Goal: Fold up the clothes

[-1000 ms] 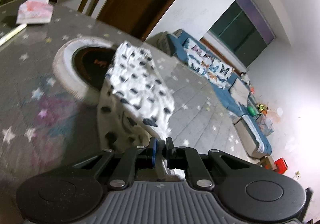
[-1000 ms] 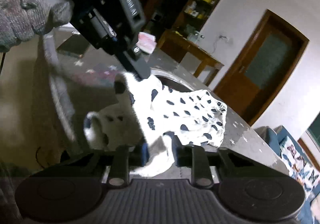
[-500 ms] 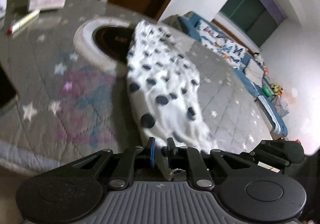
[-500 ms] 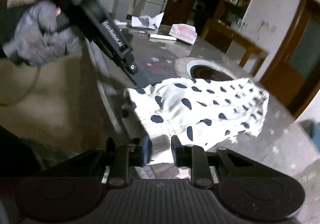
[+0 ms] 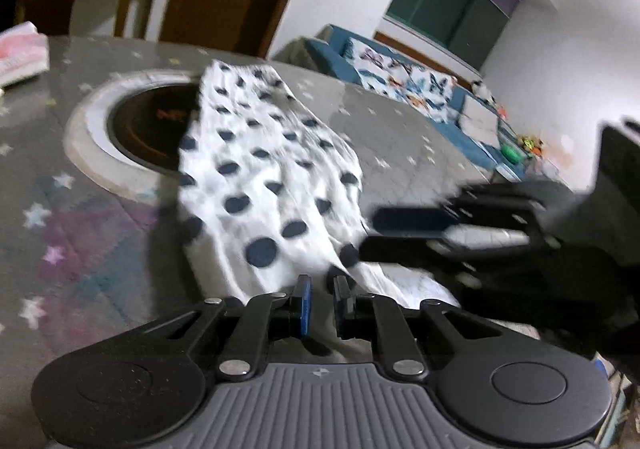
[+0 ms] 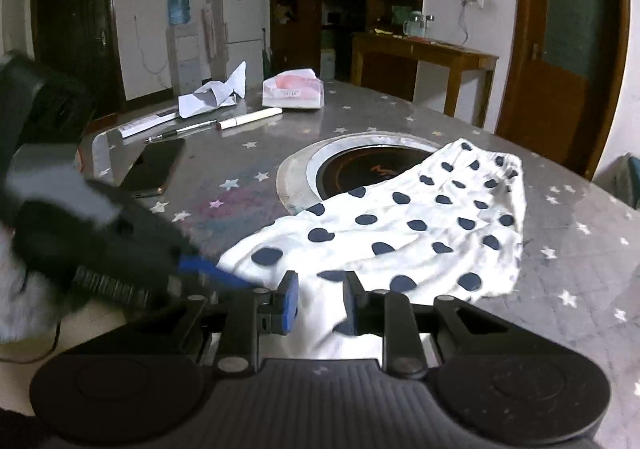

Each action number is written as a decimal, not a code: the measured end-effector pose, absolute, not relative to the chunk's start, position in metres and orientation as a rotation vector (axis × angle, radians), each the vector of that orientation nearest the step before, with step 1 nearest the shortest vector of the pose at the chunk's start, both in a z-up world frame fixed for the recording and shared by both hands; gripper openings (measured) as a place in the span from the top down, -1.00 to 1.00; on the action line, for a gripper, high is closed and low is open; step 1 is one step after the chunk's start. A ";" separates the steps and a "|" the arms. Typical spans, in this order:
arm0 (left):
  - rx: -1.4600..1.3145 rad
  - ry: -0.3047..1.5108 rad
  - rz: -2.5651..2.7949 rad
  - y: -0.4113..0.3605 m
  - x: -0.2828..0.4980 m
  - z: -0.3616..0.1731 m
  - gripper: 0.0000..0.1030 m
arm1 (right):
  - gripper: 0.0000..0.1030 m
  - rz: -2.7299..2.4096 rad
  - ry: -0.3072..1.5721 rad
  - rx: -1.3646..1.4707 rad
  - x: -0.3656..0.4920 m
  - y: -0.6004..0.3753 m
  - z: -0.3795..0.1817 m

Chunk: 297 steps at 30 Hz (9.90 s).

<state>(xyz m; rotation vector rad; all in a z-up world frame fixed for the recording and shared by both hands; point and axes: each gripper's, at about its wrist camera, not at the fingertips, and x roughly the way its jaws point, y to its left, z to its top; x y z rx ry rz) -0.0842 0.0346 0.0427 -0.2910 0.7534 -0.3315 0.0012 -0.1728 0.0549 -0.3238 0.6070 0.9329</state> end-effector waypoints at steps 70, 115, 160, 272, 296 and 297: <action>-0.449 0.854 -0.442 0.065 -0.030 0.009 0.71 | 0.26 0.611 0.690 -0.254 0.331 -0.116 0.009; -0.445 0.851 -0.183 0.087 -0.073 0.027 0.10 | 0.73 0.864 0.657 0.075 0.194 -0.196 0.091; -0.421 0.640 -0.240 0.068 -0.132 0.076 0.17 | 0.45 1.284 0.627 -0.394 -0.058 -0.213 0.060; -0.381 0.731 -0.472 0.036 -0.113 0.038 0.09 | 0.42 0.996 0.755 -0.396 0.150 -0.087 0.026; -0.350 0.816 -0.403 0.057 -0.166 0.042 0.06 | 0.47 0.857 0.872 -0.288 0.153 -0.189 0.023; -0.353 0.823 -0.397 0.057 -0.165 0.039 0.06 | 0.47 0.847 0.871 -0.291 0.151 -0.192 0.023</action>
